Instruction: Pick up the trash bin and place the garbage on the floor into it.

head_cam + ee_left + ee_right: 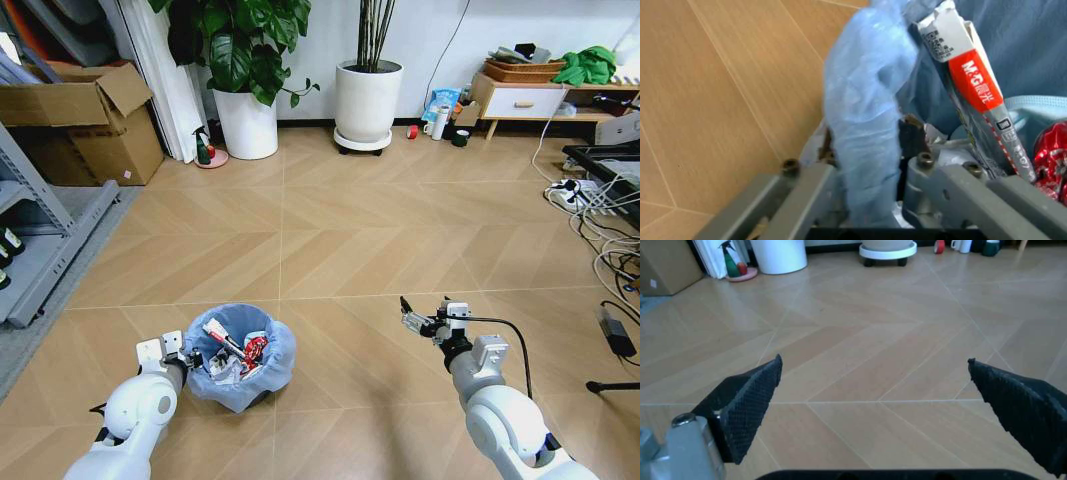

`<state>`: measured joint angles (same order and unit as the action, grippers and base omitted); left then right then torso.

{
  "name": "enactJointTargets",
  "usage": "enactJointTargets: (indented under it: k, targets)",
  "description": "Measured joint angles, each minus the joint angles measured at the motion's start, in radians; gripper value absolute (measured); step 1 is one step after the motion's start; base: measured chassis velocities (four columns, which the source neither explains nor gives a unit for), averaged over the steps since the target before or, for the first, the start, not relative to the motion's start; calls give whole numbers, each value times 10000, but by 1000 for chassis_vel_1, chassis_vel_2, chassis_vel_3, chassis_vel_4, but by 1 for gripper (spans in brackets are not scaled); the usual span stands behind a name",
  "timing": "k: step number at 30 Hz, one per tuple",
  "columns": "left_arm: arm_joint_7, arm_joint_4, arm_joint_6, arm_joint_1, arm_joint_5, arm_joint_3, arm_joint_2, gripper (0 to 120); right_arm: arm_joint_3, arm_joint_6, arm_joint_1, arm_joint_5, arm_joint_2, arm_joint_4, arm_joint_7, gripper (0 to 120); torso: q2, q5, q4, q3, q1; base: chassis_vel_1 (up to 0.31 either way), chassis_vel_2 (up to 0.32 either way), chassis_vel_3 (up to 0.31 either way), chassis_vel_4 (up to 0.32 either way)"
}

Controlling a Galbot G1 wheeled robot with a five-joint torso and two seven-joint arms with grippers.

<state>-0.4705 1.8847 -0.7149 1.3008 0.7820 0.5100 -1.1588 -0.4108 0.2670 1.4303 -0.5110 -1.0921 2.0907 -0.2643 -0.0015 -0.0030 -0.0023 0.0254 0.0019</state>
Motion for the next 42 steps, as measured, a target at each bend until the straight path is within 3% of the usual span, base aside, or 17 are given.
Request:
enactJointTargets:
  k: [11, 16, 19, 21, 29, 35, 38, 42]
  targets:
    - [-305, 311, 394, 227, -338, 84, -302, 52, -231, -41, 118, -271, 258, 220, -1, 100, 0, 0, -1, 0, 0, 0, 0, 0, 0]
    - [122, 742, 1412, 716, -1452, 222, -565, 74, -521, -379, 252, -569, 665, 317, 89, 100, 0, 0, 0, 0, 0, 0, 0, 0, 0]
    - [295, 817, 1841, 844, -1864, 238, -646, 81, -602, -445, 292, -607, 767, 321, 127, 100, 0, -1, 1, 0, 0, 0, 0, 0, 0]
    - [565, 967, 2713, 1005, -2383, 266, -727, 94, -733, -480, 354, -652, 857, 366, 150, 100, 0, 0, 0, 0, 0, 0, 0, 0, 0]
    - [612, 1610, 3965, 1149, -2830, 226, -704, 100, -1037, -551, 592, -625, 805, 700, 154, 100, 0, -1, 0, 0, 0, 0, 0, 0, 0]
    - [668, 2268, 4416, 1535, -3485, 258, -516, 100, -1534, -514, 822, -364, 519, 987, 145, 100, 0, 0, 2, 0, 0, 0, 0, 0, 0]
    - [1466, 2921, 4776, 2116, -4962, 599, -423, 100, -2349, -578, 1514, 541, 91, 1317, 283, 100, 0, -2, -2, 0, 0, 0, 0, 0, 0]
    - [2107, 3474, 4964, 2689, -5754, 952, -419, 100, -2922, -610, 2083, 1226, -502, 1703, 426, 100, 1, -3, -2, -1, -1, 0, 0, 0, 0]
